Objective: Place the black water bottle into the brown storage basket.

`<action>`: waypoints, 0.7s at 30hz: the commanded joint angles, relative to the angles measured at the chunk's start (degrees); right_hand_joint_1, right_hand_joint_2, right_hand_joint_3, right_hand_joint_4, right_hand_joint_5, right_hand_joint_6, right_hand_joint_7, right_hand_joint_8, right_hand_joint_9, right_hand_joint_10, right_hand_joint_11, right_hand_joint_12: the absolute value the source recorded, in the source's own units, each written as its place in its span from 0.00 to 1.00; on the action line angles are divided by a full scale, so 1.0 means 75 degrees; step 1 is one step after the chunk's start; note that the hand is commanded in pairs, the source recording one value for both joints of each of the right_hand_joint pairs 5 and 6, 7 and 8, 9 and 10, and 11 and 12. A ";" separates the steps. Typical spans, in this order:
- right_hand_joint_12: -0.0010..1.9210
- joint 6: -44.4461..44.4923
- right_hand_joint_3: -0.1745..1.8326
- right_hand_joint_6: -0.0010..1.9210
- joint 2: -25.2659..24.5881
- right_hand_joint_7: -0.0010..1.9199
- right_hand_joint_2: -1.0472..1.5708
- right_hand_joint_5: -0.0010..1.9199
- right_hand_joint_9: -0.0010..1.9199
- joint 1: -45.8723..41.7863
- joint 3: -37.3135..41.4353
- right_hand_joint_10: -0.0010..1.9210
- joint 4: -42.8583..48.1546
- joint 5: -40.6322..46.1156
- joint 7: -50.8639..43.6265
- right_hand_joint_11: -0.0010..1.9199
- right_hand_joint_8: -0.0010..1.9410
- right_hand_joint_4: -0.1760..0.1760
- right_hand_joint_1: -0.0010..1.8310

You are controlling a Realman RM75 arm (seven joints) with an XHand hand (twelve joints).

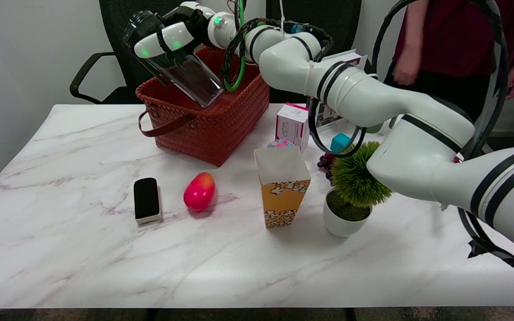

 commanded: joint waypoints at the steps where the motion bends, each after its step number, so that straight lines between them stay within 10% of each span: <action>1: 0.59 0.0135 0.38 0.49 -0.0290 0.71 0.91 0.49 0.73 0.0059 0.0465 0.72 -0.0406 0.0015 -0.0680 0.59 0.70 0.50 0.63; 21: 0.51 0.0581 0.41 0.51 -0.0257 0.72 0.90 0.51 0.66 -0.0010 0.0484 0.66 -0.0773 0.0128 -0.0848 0.51 0.71 0.50 0.62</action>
